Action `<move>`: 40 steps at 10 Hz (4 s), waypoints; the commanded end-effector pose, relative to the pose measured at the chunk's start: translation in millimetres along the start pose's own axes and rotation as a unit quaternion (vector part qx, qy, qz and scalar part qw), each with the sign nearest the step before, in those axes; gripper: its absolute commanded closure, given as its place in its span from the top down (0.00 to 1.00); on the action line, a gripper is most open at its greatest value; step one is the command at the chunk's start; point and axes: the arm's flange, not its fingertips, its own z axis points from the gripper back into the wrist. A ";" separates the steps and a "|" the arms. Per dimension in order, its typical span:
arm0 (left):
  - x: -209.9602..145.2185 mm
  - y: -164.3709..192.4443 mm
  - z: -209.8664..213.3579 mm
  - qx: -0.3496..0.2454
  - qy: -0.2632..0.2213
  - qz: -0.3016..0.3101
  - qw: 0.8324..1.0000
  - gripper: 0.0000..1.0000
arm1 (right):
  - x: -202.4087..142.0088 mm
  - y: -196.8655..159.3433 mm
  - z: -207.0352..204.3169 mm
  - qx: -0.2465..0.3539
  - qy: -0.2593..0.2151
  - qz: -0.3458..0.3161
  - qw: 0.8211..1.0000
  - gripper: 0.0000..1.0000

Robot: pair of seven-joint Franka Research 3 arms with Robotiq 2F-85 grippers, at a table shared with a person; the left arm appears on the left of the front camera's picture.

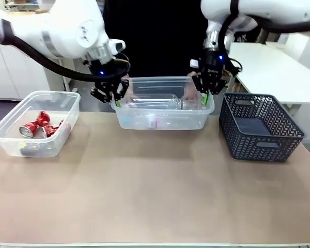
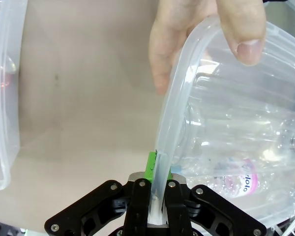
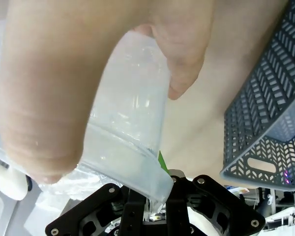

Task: Sort the waste into each basket.
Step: Offer the picked Organizing box to the human, then release the Organizing box you were holding.

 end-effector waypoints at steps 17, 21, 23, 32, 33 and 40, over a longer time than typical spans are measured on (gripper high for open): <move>-10.4 -0.6 37.8 0.001 -0.027 -0.006 1.000 0.96 | -58.8 -9.7 21.5 0.045 -0.128 -0.022 0.991 0.96; -9.9 14.2 66.9 -0.038 -0.041 -0.026 0.998 1.00 | -91.3 -9.1 19.4 0.062 -0.257 -0.051 0.963 1.00; -12.9 23.0 66.6 -0.048 -0.043 -0.039 0.997 1.00 | -85.8 -7.1 15.6 0.075 -0.251 -0.066 0.963 1.00; -5.8 5.7 68.6 -0.027 -0.048 -0.015 0.998 1.00 | -79.8 -10.5 38.1 0.052 -0.246 -0.045 0.967 1.00; -5.3 7.6 66.6 -0.033 -0.044 -0.022 0.998 1.00 | -81.4 -10.0 34.3 0.052 -0.249 -0.048 0.966 1.00; -208.9 59.2 83.5 -0.044 0.000 -0.181 0.983 1.00 | -322.0 -7.9 -42.4 0.065 -0.285 -0.039 0.955 1.00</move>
